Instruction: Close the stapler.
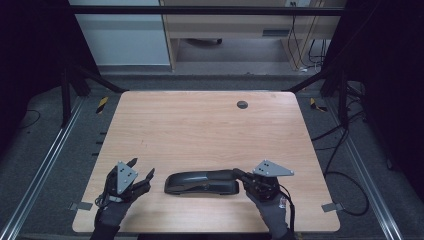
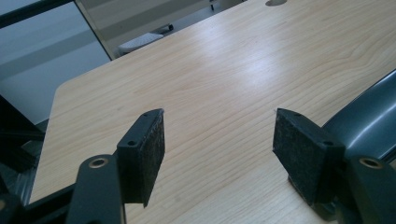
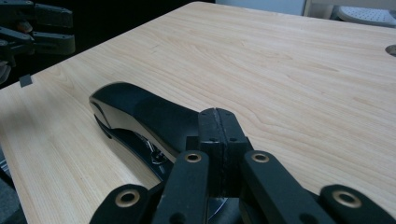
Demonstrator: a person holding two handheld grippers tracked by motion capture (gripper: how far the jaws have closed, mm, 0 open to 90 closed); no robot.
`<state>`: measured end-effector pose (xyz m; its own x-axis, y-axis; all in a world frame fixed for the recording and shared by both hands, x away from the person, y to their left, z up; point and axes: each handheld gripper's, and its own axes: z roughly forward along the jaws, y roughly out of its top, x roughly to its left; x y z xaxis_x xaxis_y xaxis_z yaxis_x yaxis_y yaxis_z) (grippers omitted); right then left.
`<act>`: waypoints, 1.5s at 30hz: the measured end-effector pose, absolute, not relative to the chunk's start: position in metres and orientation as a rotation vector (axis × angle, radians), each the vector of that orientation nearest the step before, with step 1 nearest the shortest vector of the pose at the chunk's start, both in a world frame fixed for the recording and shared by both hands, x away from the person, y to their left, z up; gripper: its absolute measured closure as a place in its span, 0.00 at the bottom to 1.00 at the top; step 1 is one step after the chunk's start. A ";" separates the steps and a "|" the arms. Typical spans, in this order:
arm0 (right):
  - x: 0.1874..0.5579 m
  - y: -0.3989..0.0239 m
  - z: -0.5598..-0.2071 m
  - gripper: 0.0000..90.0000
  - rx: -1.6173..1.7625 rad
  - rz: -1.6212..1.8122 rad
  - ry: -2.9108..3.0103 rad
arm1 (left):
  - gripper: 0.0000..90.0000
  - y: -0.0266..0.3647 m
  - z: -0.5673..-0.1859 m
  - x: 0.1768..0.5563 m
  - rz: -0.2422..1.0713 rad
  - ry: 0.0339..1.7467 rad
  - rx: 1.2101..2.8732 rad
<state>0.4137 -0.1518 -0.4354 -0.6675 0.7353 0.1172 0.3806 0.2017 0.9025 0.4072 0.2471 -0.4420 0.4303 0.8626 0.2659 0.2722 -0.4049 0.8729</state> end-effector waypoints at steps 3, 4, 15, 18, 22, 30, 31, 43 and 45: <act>0.414 -0.151 -0.437 1.00 1.047 1.462 2.145 | 0.37 0.252 -0.446 0.408 0.969 0.980 1.899; 0.414 -0.151 -0.437 1.00 1.046 1.460 2.145 | 0.37 0.254 -0.448 0.408 0.971 0.990 1.893; 0.414 -0.143 -0.440 1.00 1.031 1.446 2.144 | 0.37 0.262 -0.460 0.409 0.968 1.041 1.885; 0.415 -0.144 -0.446 1.00 1.052 1.442 2.153 | 0.37 0.262 -0.462 0.409 0.965 1.046 1.887; 0.416 -0.146 -0.452 1.00 1.073 1.444 2.158 | 0.37 0.262 -0.463 0.409 0.965 1.045 1.891; 0.417 -0.147 -0.459 1.00 1.100 1.437 2.168 | 0.37 0.260 -0.466 0.409 0.967 1.043 1.903; 0.417 -0.147 -0.459 1.00 1.094 1.434 2.163 | 0.37 0.260 -0.466 0.409 0.965 1.042 1.903; 0.412 -0.144 -0.443 1.00 1.028 1.477 2.124 | 0.37 0.262 -0.467 0.410 0.953 1.048 1.902; 0.411 -0.143 -0.442 1.00 1.020 1.456 2.131 | 0.37 0.262 -0.467 0.410 0.954 1.045 1.905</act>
<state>0.4109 -0.1426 -0.4420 -0.6722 0.7338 0.0981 0.3579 0.2061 0.9107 0.4102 0.2616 -0.4665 0.3889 0.8872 0.2483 0.3284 -0.3853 0.8624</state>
